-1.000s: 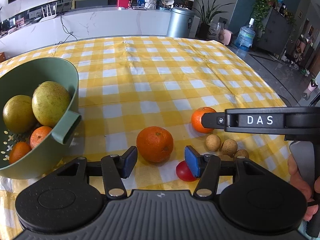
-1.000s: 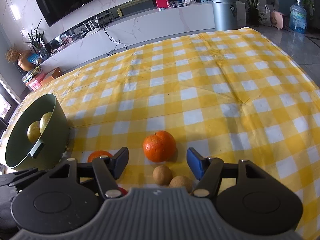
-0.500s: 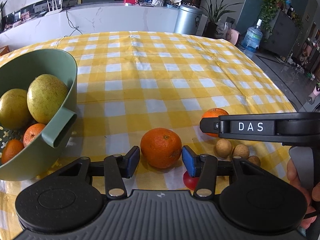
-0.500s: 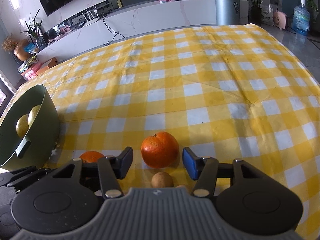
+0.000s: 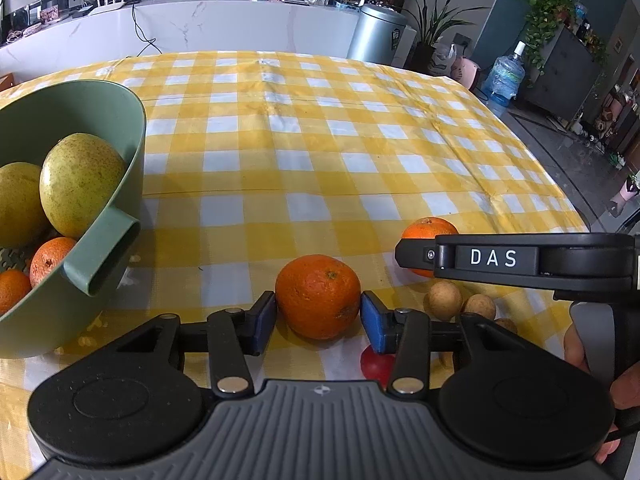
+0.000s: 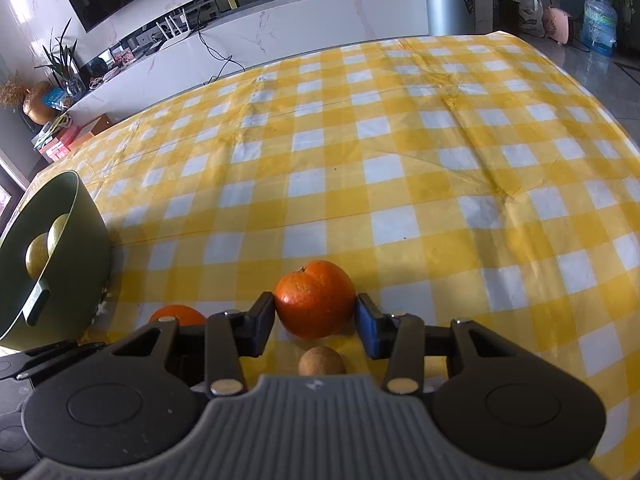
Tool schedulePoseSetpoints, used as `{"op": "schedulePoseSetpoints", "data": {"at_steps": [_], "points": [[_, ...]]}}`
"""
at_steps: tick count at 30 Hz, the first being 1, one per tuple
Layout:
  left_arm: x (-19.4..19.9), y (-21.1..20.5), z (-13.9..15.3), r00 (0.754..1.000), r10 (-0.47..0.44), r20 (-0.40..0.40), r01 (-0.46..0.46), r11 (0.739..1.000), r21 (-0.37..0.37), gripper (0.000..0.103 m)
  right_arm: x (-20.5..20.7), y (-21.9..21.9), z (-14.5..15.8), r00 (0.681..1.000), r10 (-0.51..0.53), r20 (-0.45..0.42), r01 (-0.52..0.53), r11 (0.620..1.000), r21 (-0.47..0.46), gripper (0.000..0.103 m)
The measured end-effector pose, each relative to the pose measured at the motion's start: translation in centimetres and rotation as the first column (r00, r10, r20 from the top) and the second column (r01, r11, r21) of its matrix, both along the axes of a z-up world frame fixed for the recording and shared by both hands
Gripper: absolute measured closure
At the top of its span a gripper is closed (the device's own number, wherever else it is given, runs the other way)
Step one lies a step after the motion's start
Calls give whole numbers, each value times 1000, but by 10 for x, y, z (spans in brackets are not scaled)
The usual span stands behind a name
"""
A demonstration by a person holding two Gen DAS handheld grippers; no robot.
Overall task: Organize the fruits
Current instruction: 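Grasp an orange with the left tool while the right tool grasps another orange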
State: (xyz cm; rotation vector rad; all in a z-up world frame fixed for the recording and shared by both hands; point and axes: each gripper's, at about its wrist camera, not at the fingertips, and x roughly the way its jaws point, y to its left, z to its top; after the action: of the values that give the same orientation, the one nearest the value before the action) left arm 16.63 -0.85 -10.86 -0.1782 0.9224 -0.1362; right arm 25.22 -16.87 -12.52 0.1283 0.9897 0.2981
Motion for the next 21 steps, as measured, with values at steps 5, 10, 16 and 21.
{"op": "schedulePoseSetpoints", "data": {"at_steps": [5, 10, 16, 21], "points": [[-6, 0, 6, 1000, 0, 25, 0, 1000, 8, 53, -2, -3, 1, 1000, -5, 10, 5, 1000, 5, 63], [-15, 2, 23, 998, 1, 63, -1, 1000, 4, 53, -8, -5, 9, 999, -17, 39, 16, 1000, 20, 63], [-31, 6, 50, 995, -5, 103, 7, 1000, -22, 53, -29, -7, 30, 987, -7, 159, 1, 999, 38, 63], [-42, 16, 71, 992, 12, 124, -10, 1000, -14, 53, -46, -8, 45, 970, -2, 244, -13, 998, 63, 63]]}}
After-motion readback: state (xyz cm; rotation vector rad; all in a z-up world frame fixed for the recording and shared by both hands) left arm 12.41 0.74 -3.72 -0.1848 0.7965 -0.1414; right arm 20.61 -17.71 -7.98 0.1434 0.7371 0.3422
